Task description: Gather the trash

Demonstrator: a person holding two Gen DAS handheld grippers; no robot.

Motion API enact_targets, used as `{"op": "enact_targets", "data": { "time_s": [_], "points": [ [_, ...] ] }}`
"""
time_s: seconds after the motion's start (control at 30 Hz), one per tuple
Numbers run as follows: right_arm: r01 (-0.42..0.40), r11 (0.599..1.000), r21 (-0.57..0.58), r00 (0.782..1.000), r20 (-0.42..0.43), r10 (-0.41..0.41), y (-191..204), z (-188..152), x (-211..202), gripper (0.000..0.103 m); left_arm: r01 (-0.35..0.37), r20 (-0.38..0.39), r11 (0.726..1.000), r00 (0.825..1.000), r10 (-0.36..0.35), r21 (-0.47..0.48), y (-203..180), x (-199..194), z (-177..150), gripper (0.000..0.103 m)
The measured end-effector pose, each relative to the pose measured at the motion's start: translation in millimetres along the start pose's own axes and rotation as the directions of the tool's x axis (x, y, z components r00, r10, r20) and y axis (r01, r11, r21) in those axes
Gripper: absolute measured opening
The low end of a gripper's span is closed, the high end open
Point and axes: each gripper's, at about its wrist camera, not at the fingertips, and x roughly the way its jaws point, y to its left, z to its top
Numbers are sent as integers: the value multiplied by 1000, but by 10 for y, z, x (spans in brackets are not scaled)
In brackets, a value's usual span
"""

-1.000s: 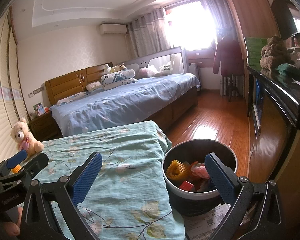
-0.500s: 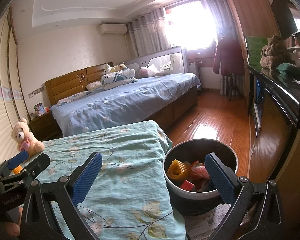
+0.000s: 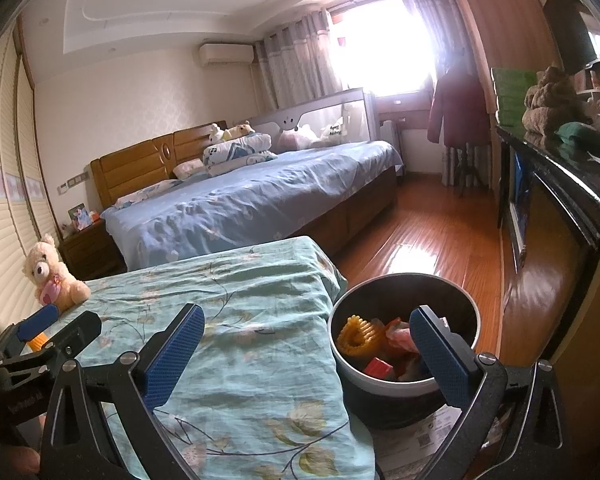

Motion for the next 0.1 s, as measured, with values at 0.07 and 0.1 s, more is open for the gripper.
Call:
{"op": "enact_targets", "data": {
  "time_s": [0.07,0.1],
  "points": [
    [-2,1000,1,1000,-5,2,8,-6,3,103,-1,-6,1000,1000,1,-4,17,16,3,102],
    [-2,1000,1,1000,-7,2,13,-8,11,103,-1,-10,1000,1000,1,-7,28,25,2,102]
  ]
}}
